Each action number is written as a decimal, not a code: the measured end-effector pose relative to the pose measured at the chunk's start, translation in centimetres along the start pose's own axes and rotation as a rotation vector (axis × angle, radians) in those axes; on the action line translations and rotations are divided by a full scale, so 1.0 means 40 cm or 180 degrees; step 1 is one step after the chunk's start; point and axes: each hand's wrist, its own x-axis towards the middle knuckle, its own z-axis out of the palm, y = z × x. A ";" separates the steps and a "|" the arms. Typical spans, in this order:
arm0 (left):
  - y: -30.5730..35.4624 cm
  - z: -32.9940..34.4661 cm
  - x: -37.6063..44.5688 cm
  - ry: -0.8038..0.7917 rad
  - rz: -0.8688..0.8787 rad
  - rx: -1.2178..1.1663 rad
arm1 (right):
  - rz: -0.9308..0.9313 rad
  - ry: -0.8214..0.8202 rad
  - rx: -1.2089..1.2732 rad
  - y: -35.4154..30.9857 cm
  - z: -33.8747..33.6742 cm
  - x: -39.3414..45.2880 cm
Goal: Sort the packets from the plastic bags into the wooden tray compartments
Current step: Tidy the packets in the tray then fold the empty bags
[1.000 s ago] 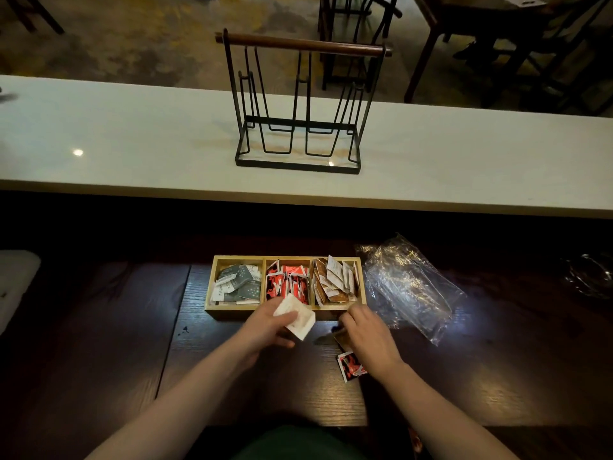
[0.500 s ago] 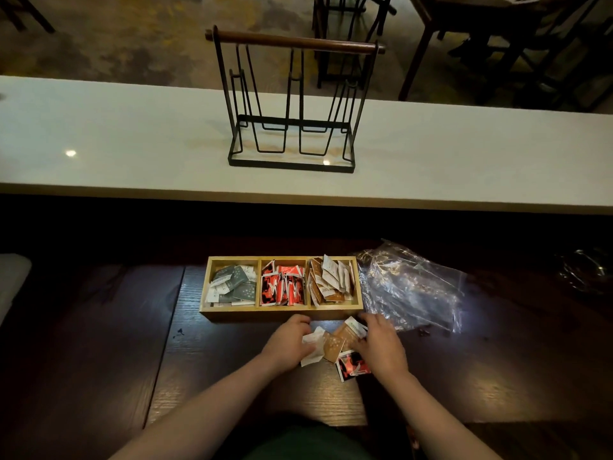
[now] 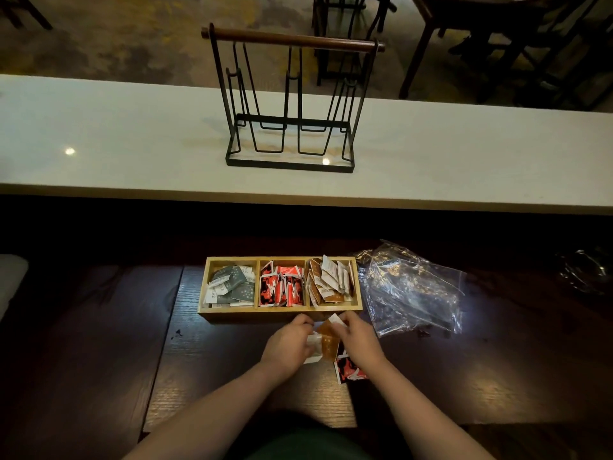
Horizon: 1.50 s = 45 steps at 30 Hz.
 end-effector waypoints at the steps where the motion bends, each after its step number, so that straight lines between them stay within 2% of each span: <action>1: 0.001 -0.003 -0.001 -0.0018 0.0018 -0.0043 | 0.0049 -0.0207 0.0185 -0.011 0.007 -0.005; 4: 0.001 -0.013 -0.002 -0.0042 0.0017 -0.0164 | -0.0135 -0.0578 -0.0017 -0.025 0.032 -0.015; 6: -0.006 -0.023 -0.006 -0.0009 -0.0043 -0.0332 | -0.0305 -0.0612 -0.0173 -0.026 0.038 -0.017; 10: -0.002 -0.050 -0.013 0.0205 -0.0145 -0.0846 | -0.0399 -0.0694 0.0044 -0.052 0.003 -0.014; 12: 0.011 -0.068 -0.015 0.0492 -0.0140 -0.1156 | -0.0498 -0.0637 0.0235 -0.073 -0.039 -0.001; 14: 0.023 -0.081 -0.020 0.0737 -0.0145 -0.1184 | -0.0539 -0.0337 0.0468 -0.088 -0.094 0.028; 17: 0.038 -0.081 -0.030 0.0934 0.0022 -0.0537 | -0.0647 0.0059 0.0287 -0.102 -0.156 0.076; 21: 0.045 -0.094 0.004 0.1180 0.0277 0.0249 | -0.1140 0.0120 -0.1189 -0.090 -0.136 0.102; 25: 0.036 -0.102 0.030 0.0872 0.0538 0.0682 | -0.1559 0.0197 -0.1956 -0.065 -0.080 0.089; 28: 0.030 -0.088 0.029 0.0707 0.0573 0.0734 | -0.1557 0.0502 -0.1840 -0.066 -0.073 0.080; 31: 0.024 -0.076 0.037 0.0756 0.0645 0.0902 | -0.1528 0.0949 -0.1607 -0.064 -0.083 0.073; 34: 0.023 -0.083 0.059 0.0898 0.0636 0.1022 | -0.0986 0.0624 -0.0941 -0.056 -0.080 0.086; 36: 0.019 -0.091 0.082 0.0793 0.0530 0.1129 | -0.0798 0.0329 -0.0733 -0.049 -0.064 0.097; 41: 0.023 -0.065 0.116 0.0480 0.0506 0.1415 | -0.0906 0.0287 -0.1268 -0.026 -0.031 0.110; 45: 0.042 -0.054 0.127 0.0548 0.0598 0.1359 | -0.0926 0.0344 -0.1056 -0.024 -0.052 0.116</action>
